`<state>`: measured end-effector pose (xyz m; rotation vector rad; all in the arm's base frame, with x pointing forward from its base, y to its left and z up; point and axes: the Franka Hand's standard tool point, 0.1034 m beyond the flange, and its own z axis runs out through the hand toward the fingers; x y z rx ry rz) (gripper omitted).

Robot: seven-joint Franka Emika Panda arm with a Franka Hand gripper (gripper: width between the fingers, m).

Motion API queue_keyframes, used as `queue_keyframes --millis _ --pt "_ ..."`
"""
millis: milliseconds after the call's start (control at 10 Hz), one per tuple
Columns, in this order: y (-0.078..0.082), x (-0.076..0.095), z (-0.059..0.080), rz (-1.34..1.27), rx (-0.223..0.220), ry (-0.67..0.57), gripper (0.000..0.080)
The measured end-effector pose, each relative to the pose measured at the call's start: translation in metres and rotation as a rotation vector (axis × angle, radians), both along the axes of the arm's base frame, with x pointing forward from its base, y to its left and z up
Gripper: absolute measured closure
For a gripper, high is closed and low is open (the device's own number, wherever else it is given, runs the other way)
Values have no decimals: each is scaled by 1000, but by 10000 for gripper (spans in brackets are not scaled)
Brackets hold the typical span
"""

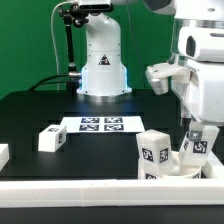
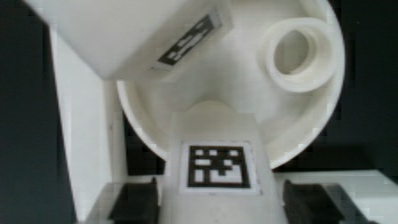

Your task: Assemble stool

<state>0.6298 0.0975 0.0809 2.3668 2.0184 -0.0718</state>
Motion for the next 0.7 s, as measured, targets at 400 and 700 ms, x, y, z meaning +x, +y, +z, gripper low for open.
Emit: queue_keyframes --millis 400,700 --pt "1 2 0 -255 8 -28 462" --pt "2 2 0 -454 8 -36 462"
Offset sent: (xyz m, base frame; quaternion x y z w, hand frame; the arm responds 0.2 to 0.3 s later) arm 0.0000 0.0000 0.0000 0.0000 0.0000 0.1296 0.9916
